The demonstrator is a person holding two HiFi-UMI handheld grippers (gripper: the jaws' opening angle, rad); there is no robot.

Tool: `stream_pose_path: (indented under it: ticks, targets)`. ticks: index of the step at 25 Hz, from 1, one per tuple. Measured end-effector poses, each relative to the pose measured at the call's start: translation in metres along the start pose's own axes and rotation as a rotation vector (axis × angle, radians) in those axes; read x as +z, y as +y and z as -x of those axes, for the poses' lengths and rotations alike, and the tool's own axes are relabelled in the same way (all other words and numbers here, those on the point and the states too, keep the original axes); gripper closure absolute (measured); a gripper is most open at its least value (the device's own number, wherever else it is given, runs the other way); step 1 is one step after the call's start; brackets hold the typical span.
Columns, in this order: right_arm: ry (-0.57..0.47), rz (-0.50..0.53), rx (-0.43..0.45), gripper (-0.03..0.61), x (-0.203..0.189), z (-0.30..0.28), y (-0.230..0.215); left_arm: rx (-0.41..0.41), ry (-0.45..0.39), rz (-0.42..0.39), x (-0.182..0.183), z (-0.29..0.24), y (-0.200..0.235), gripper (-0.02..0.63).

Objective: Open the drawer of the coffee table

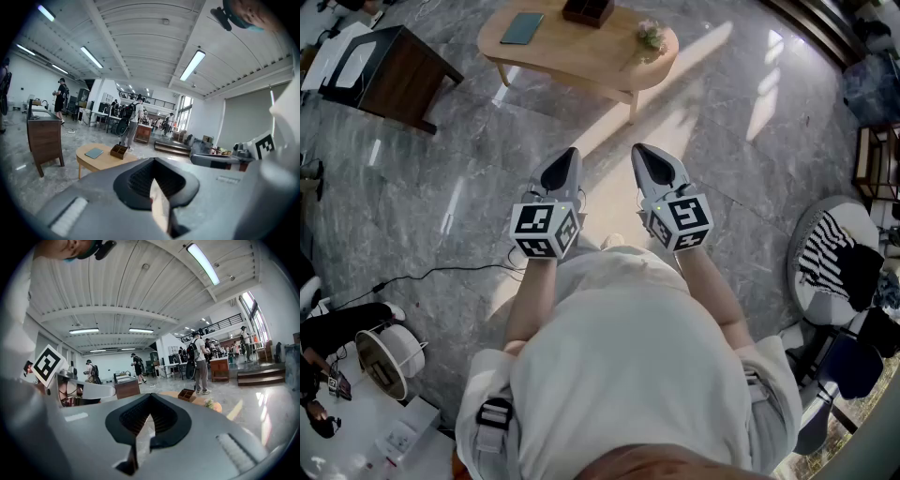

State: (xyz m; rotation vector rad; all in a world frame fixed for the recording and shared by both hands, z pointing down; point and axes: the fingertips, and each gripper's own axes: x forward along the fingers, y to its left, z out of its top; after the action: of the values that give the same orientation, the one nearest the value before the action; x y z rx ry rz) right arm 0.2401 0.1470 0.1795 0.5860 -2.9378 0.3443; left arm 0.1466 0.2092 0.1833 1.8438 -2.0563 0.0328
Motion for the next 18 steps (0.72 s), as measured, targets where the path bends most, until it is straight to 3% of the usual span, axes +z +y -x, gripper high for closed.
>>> stream_pose_path:
  ticks: [4,8,18]
  targets:
    - [0.006,0.019,0.013,0.580,-0.002,0.009,0.014,0.001,-0.027,0.040,-0.001,0.017,-0.004,0.615]
    - [0.000,0.028,0.024,0.580,-0.004,0.014,0.025,-0.009,-0.009,0.016,-0.008,0.027,-0.005,0.615]
    - [0.002,0.004,0.053,0.577,-0.009,0.026,0.035,0.087,-0.035,0.071,-0.017,0.049,0.013,0.615]
